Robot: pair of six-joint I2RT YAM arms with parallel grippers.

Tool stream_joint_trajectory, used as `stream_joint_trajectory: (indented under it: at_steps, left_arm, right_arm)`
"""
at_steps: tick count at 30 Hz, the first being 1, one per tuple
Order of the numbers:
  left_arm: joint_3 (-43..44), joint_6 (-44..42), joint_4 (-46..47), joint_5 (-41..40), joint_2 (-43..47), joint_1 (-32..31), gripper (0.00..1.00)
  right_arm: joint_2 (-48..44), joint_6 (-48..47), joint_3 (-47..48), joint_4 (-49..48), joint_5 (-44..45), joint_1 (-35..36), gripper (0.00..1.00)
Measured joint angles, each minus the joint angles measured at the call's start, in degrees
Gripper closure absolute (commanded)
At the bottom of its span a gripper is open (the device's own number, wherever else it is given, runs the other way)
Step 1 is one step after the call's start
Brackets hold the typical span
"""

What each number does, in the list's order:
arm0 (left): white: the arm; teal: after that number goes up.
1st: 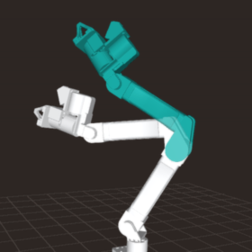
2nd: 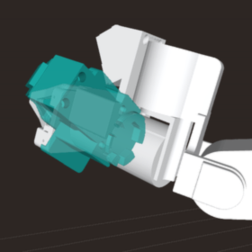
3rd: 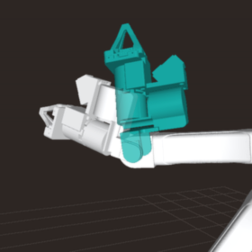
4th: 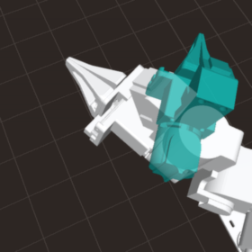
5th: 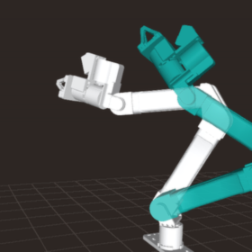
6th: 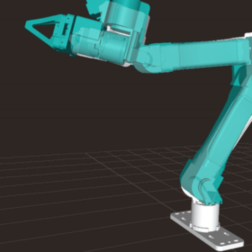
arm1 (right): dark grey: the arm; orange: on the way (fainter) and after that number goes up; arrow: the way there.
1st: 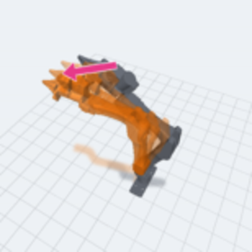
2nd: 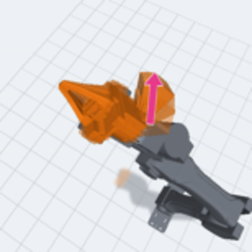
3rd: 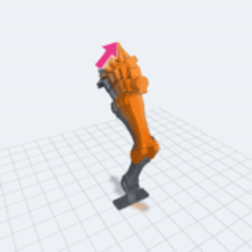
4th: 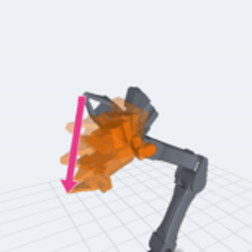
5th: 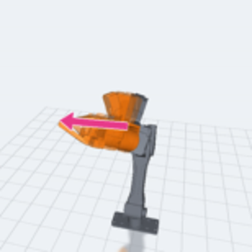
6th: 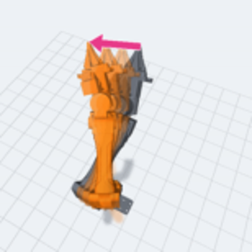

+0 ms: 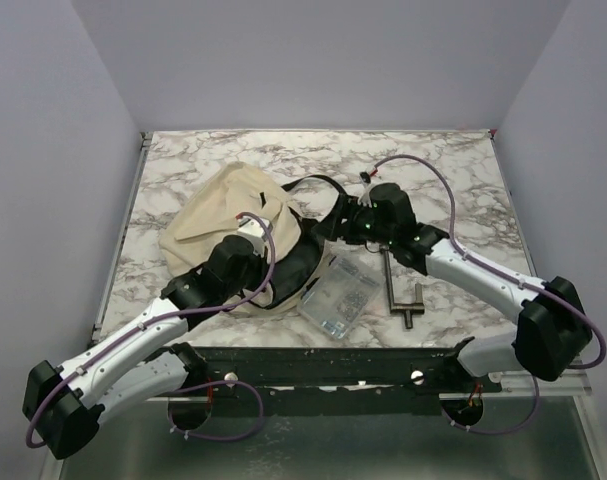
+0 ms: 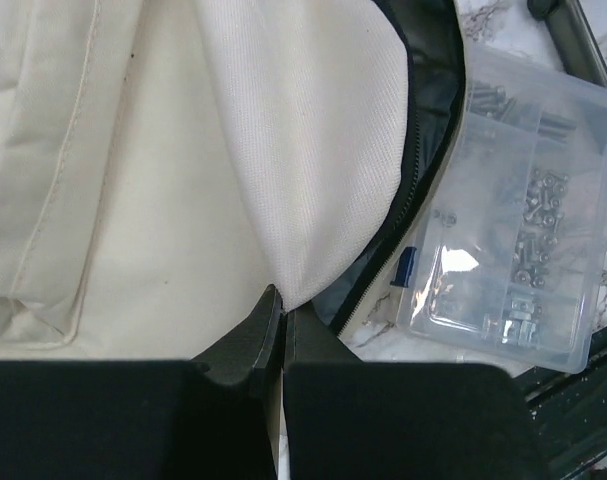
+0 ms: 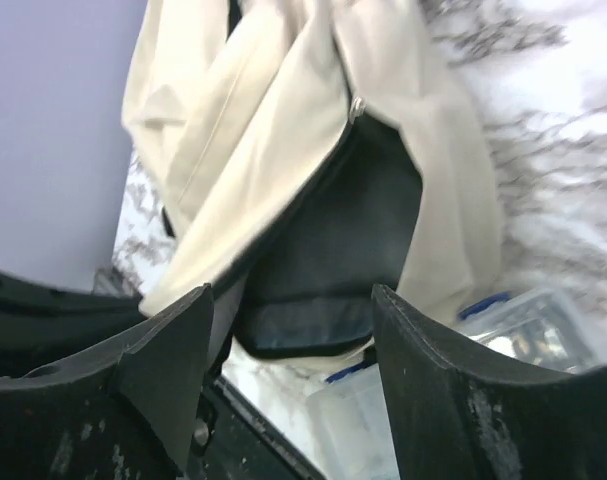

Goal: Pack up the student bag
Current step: Place the book in the student bag, then zip the student bag at the center of the board.

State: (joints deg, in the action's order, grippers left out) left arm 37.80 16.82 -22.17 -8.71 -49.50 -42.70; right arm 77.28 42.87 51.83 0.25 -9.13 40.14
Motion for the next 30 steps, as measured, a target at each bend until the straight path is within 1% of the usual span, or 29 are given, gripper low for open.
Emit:
stream_joint_trajectory:
  at_steps: [2, 4, 8, 12, 13, 15, 17, 19, 21, 25, 30]
  left_arm:
    - [-1.2, 1.5, 0.0, 1.1, 0.0, 0.3, 1.0]
    - [-2.2, 3.4, 0.4, 3.1, -0.4, 0.4, 1.0]
    - [-3.0, 5.4, 1.7, 7.5, -2.8, 0.7, 1.0]
    - [-3.6, 6.5, 2.8, 10.7, -5.1, 1.2, 1.0]
    - [-3.9, 6.6, 3.0, 11.3, -5.5, 1.4, 1.0]
    - [-4.5, 7.0, 3.4, 12.5, -5.9, 1.8, 1.0]
    - [-5.1, 7.2, 3.7, 13.2, -6.0, 2.1, 1.0]
    - [-5.6, 7.5, 4.0, 13.6, -6.0, 2.3, 1.0]
    - [-6.2, 7.7, 4.3, 14.1, -6.0, 2.6, 1.0]
    - [-6.8, 8.2, 4.7, 14.8, -6.0, 2.9, 1.0]
    - [-7.1, 8.7, 5.0, 15.2, -6.0, 3.3, 1.0]
  right_arm:
    - [2.4, -2.7, 3.4, 2.2, -0.9, -2.2, 0.41]
    - [7.2, -5.4, 9.3, 4.3, -1.7, -2.9, 0.44]
    - [17.1, -10.5, 20.6, 6.4, -3.8, -2.8, 0.45]
    - [24.1, -15.6, 26.6, 8.2, -5.5, -2.7, 0.46]
    - [25.5, -16.7, 27.3, 8.5, -6.1, -2.7, 0.47]
    - [27.9, -18.5, 27.9, 8.9, -7.4, -2.7, 0.56]
    - [29.7, -20.1, 28.0, 9.7, -8.7, -2.7, 0.63]
    - [31.1, -21.2, 28.1, 11.1, -9.8, -2.7, 0.62]
    - [31.7, -21.9, 28.1, 13.0, -10.1, -2.7, 0.6]
    - [30.3, -22.4, 26.6, 13.4, -10.3, -2.7, 0.56]
    - [28.0, -24.5, 24.9, 15.2, -10.0, -2.7, 0.57]
